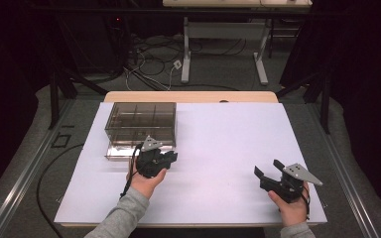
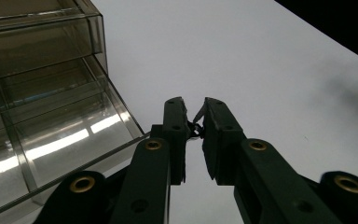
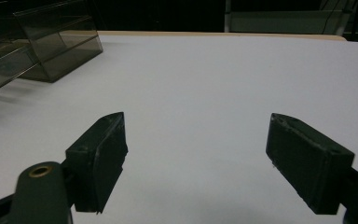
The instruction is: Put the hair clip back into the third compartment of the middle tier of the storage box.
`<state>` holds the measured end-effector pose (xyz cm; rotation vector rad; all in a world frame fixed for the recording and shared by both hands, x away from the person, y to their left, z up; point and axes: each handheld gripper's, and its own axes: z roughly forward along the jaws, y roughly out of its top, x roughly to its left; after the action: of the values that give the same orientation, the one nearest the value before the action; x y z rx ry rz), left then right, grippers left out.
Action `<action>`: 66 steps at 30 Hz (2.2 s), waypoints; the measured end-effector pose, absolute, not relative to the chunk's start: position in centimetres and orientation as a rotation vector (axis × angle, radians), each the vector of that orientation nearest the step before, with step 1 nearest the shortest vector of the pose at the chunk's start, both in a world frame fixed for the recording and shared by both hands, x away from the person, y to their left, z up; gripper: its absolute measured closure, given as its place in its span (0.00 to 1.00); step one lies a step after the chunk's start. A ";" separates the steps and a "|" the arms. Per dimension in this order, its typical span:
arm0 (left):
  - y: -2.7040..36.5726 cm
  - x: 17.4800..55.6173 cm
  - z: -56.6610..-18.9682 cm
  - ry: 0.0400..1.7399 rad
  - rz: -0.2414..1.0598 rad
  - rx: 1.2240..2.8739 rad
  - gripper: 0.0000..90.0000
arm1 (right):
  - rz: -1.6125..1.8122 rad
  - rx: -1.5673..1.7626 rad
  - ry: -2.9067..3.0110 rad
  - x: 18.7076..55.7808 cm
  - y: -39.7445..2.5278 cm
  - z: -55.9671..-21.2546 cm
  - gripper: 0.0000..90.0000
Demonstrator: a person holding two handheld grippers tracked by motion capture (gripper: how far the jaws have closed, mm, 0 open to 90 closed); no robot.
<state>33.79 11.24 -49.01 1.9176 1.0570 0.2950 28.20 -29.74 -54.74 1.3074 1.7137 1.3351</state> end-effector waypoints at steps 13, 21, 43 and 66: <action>12.0 34.0 -48.7 1.097 0.344 1.836 0.88 | 1.332 1.311 1.718 28.2 -29.8 -54.7 0.22; 12.5 34.4 -48.8 1.127 0.368 1.798 0.88 | 1.335 1.314 1.719 28.2 -29.8 -54.8 0.22; 12.9 35.8 -50.2 1.200 0.427 1.735 0.88 | 1.332 1.313 1.721 28.2 -29.8 -54.7 0.22; 13.0 36.7 -51.6 1.255 0.435 1.730 0.88 | 1.338 1.309 1.723 28.2 -29.8 -54.7 0.22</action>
<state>36.68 13.04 -51.62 1.7297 1.2555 0.4346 28.19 -29.78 -54.74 1.3092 1.7232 1.3379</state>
